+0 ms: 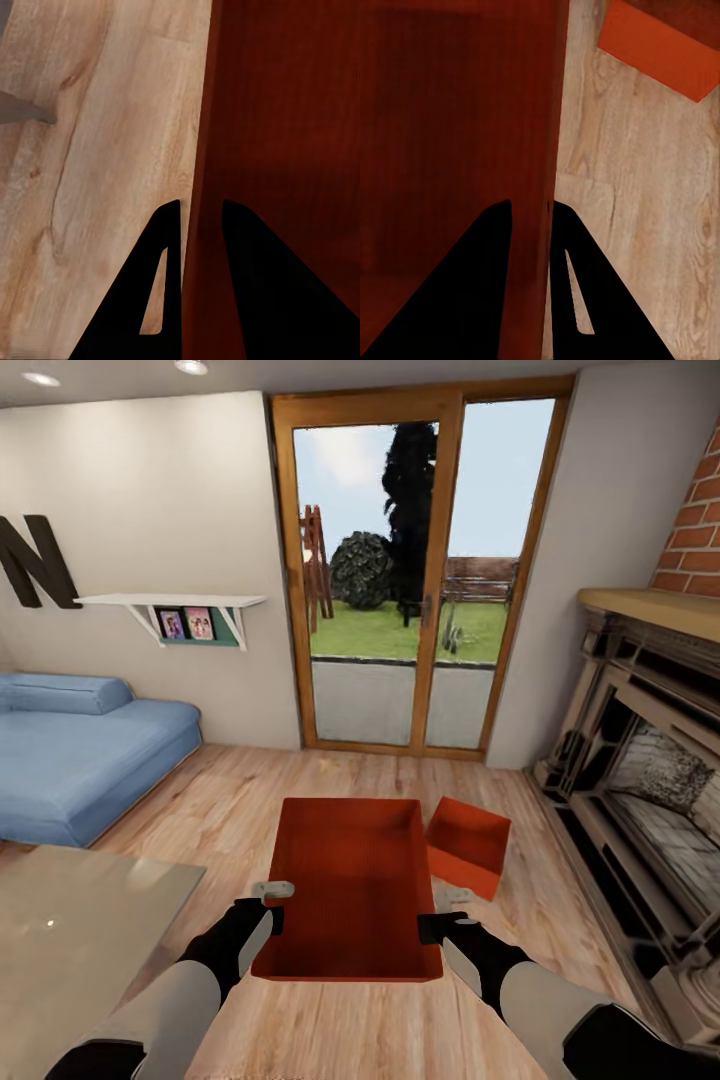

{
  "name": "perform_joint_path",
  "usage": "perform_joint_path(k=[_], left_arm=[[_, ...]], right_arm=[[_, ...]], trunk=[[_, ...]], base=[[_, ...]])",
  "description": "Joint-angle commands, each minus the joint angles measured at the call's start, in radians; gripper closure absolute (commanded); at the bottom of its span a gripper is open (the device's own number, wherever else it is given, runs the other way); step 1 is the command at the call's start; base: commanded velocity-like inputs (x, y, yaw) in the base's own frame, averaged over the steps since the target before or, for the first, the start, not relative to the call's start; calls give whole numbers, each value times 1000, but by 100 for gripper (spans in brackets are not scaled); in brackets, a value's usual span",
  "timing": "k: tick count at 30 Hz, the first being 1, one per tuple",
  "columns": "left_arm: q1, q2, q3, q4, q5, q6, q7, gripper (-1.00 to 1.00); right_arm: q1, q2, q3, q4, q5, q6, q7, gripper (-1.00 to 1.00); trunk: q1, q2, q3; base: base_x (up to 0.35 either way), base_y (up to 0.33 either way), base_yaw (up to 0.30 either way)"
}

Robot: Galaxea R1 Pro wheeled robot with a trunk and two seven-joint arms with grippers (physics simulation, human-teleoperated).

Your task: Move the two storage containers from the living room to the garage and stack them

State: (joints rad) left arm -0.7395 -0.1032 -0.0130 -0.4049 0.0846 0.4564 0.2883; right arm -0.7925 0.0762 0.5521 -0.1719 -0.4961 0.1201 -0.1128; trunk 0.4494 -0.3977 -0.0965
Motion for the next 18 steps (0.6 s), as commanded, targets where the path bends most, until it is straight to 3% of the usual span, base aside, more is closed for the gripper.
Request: perform_joint_path(k=[1,18], left_arm=[[-1,1,2,-3,-8,7,11,100],[-1,1,2,-3,-9,7,11,100]], right_arm=[[-1,-4,6,0,1,6,-59,100],[-1,-4,6,0,1,6,-59,100]], trunk=[[1,-2,-2],[1,-2,-2]], base=[[0,0,270],[0,0,270]])
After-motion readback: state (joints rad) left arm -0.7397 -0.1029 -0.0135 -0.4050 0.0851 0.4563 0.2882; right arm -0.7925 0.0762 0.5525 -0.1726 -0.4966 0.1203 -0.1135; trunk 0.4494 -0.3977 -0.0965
